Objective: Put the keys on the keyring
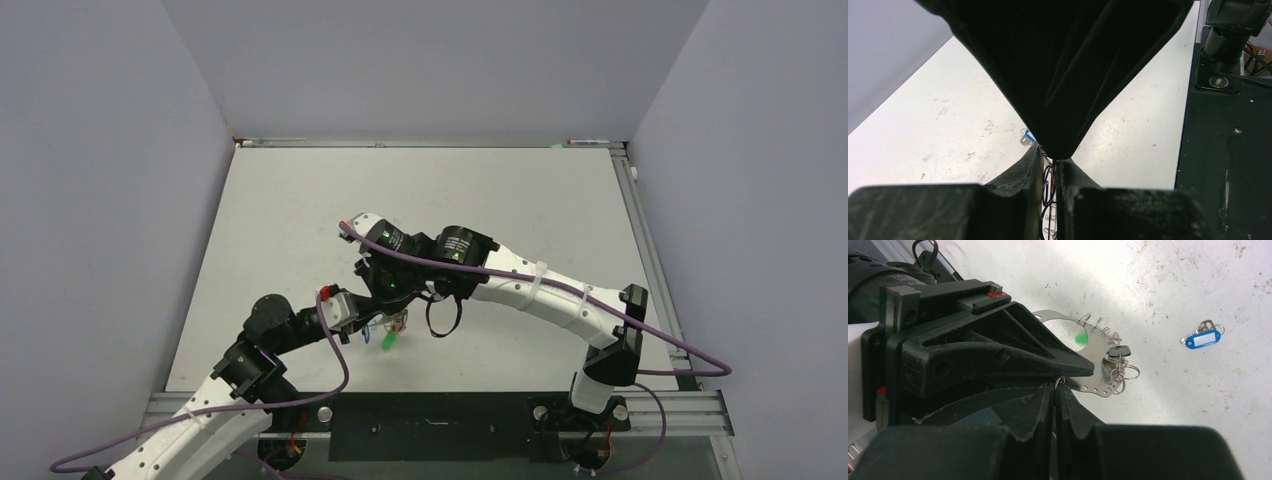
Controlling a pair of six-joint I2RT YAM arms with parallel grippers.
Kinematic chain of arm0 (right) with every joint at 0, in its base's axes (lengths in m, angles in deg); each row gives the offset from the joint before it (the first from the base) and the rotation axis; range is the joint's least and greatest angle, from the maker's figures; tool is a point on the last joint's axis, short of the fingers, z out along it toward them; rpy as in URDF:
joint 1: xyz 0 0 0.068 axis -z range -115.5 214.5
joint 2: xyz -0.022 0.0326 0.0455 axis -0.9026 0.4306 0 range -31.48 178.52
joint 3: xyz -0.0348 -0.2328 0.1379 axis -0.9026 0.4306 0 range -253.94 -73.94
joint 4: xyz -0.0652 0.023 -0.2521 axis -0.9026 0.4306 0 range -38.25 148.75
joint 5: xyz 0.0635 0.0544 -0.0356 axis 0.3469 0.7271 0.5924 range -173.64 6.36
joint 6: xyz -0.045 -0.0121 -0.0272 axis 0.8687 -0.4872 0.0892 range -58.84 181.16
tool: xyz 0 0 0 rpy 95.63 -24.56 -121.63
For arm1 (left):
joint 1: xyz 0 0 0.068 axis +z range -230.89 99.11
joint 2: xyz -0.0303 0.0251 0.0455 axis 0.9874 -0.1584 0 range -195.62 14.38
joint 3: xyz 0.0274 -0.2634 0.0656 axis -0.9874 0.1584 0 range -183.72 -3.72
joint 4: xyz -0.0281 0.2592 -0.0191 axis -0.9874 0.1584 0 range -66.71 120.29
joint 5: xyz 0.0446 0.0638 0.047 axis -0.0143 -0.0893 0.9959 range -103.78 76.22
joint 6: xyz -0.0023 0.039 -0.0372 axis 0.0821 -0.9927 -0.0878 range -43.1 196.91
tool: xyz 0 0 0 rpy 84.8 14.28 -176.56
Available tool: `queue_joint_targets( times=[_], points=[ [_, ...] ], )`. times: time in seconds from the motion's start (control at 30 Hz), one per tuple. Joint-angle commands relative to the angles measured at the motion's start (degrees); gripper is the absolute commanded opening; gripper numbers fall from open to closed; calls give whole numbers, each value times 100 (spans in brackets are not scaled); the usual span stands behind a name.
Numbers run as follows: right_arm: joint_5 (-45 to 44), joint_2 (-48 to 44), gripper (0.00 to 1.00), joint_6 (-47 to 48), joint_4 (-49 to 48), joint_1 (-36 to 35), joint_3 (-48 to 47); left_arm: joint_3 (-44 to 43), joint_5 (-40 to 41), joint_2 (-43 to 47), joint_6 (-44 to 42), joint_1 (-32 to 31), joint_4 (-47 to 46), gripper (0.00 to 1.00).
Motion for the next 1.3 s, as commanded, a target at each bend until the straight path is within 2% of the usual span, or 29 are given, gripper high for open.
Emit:
queue_joint_targets(
  times=[0.0, 0.17, 0.4, 0.5, 0.67, 0.7, 0.77, 0.87, 0.97, 1.1, 1.27],
  points=[
    [46, -349, 5, -63, -245, -5, 4, -239, -53, 102, -122, -20, -316, 0],
    [41, -376, 7, -55, -283, 15, -4, -238, -132, 158, -20, -13, -340, 0],
    [-19, -461, 39, -3, -445, 51, -14, -261, -185, 284, 291, 11, -401, 0],
    [-173, -635, 47, 50, -728, 58, 26, -257, -260, 355, 527, 92, -492, 0],
    [-524, -1471, 56, 193, -2027, 52, 862, -224, -492, 439, 1177, 429, -878, 0],
    [-537, -1717, 61, 295, -2465, 50, 1226, -207, -544, 466, 1362, 525, -1009, 0],
    [-589, -2332, 64, 579, -3505, 37, 2117, -176, -645, 525, 1749, 716, -1260, 0],
    [-445, -3506, 64, 1336, -5442, 30, 3664, -74, -818, 611, 2399, 972, -1748, 0],
    [-264, -4268, 62, 1925, -6713, 20, 4808, 5, -902, 629, 3057, 1127, -2252, 0],
    [265, -4546, 51, 2267, -7542, 8, 5530, 7, -1025, 610, 3545, 1241, -2506, 0],
    [761, -4298, 40, 2575, -7963, -90, 5722, 25, -1163, 631, 3688, 1263, -2602, 0]
  ],
)
